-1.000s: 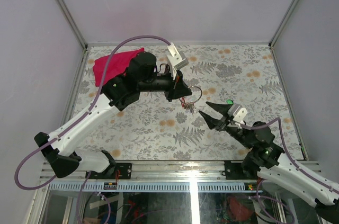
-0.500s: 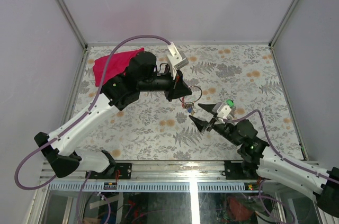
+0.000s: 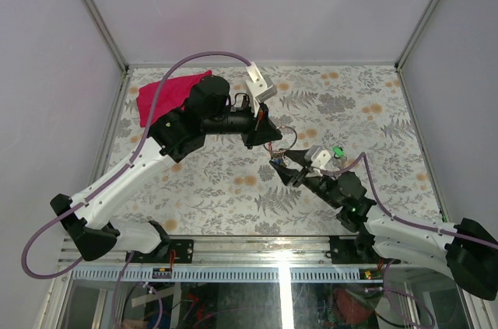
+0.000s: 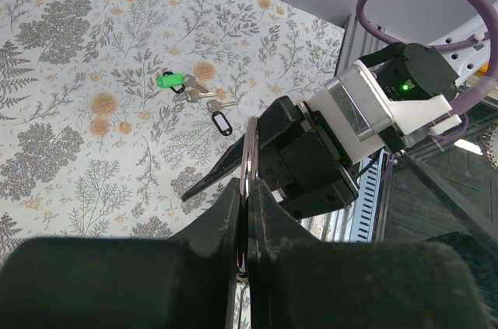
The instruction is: Put the keys on the keyring
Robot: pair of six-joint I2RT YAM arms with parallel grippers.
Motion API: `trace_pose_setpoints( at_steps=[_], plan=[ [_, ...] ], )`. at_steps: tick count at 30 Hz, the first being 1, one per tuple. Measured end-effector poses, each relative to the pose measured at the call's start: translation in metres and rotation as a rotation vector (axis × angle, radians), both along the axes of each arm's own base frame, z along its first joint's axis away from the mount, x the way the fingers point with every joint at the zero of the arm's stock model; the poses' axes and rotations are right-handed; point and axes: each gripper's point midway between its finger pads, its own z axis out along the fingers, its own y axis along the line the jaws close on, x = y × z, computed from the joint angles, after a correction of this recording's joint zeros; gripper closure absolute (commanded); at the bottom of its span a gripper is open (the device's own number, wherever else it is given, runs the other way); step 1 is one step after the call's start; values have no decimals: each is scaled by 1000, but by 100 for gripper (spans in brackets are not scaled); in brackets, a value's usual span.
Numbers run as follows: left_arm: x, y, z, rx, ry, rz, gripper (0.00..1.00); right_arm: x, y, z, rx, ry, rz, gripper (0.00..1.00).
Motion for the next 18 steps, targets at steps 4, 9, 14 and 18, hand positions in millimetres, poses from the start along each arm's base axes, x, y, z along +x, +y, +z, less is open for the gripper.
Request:
trace_pose_setpoints(
  at_steps=[4, 9, 14, 18],
  plan=[
    [0, 0, 0, 0, 0, 0, 100, 2, 2, 5, 29, -5, 0, 73],
    [0, 0, 0, 0, 0, 1, 100, 4, -3, 11, 58, -13, -28, 83],
    [0, 1, 1, -2, -2, 1, 100, 3, -22, 20, 44, -32, -86, 87],
    [-1, 2, -5, 7, 6, 1, 100, 4, -38, 25, -20, -45, -148, 88]
  ],
)
